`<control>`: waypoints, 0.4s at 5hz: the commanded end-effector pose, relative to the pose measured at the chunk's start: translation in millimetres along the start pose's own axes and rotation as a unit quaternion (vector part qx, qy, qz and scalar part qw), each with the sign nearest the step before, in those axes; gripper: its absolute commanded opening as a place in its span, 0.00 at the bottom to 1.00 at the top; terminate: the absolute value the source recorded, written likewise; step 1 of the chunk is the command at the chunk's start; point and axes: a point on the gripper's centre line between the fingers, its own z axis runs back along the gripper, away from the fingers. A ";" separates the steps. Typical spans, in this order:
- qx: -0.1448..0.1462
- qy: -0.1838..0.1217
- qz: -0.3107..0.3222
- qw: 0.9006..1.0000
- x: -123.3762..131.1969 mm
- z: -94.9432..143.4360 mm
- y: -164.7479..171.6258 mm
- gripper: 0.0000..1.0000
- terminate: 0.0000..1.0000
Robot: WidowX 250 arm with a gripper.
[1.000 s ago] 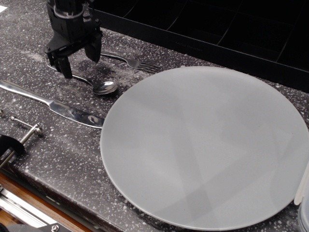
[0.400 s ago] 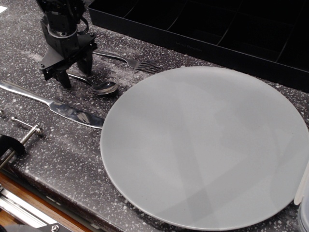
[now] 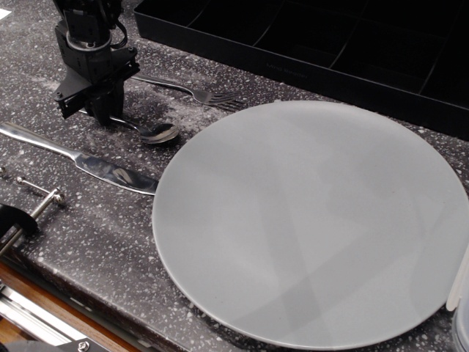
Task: Put spoon on plate
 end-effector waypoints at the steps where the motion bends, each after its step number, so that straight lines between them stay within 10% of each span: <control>1: -0.002 0.031 0.003 0.999 -0.1 36.4 -0.6 0.00 0.00; 2: -0.006 0.086 0.001 0.996 -6.9 81.3 -10.3 0.00 0.00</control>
